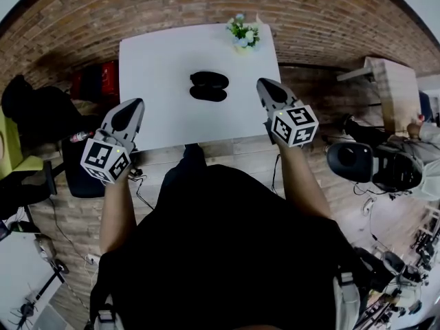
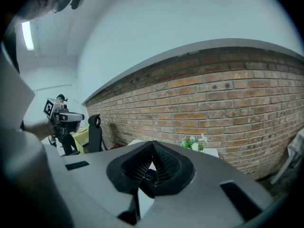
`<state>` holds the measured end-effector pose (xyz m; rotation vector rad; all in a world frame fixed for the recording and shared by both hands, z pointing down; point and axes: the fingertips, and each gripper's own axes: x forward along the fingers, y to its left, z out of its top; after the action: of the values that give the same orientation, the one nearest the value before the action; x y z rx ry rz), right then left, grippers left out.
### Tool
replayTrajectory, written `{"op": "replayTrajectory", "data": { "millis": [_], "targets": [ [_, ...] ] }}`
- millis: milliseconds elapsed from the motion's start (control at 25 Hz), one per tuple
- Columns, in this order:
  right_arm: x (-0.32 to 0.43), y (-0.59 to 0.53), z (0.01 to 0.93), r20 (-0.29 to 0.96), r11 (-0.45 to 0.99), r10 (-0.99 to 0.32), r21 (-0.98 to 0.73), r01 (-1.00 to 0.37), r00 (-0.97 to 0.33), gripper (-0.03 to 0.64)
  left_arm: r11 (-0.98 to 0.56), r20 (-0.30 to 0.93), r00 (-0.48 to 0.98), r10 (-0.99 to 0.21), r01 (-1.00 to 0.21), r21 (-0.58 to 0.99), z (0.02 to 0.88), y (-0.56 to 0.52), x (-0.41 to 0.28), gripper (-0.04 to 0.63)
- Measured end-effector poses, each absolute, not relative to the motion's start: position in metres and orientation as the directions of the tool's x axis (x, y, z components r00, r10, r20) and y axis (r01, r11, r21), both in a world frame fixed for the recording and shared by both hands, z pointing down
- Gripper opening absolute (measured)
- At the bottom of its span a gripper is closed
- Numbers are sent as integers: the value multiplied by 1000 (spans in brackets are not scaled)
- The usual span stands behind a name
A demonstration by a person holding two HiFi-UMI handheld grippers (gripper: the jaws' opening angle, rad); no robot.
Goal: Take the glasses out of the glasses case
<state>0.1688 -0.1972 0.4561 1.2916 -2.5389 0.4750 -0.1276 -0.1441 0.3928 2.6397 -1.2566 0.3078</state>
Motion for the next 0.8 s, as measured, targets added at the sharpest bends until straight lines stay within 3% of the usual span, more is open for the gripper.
{"op": "replayTrajectory", "data": {
  "millis": [800],
  "targets": [
    [128, -259, 457, 414, 534, -729, -153, -831, -545, 15, -653, 277, 657, -701, -748, 121, 395, -223, -164, 11]
  ]
}}
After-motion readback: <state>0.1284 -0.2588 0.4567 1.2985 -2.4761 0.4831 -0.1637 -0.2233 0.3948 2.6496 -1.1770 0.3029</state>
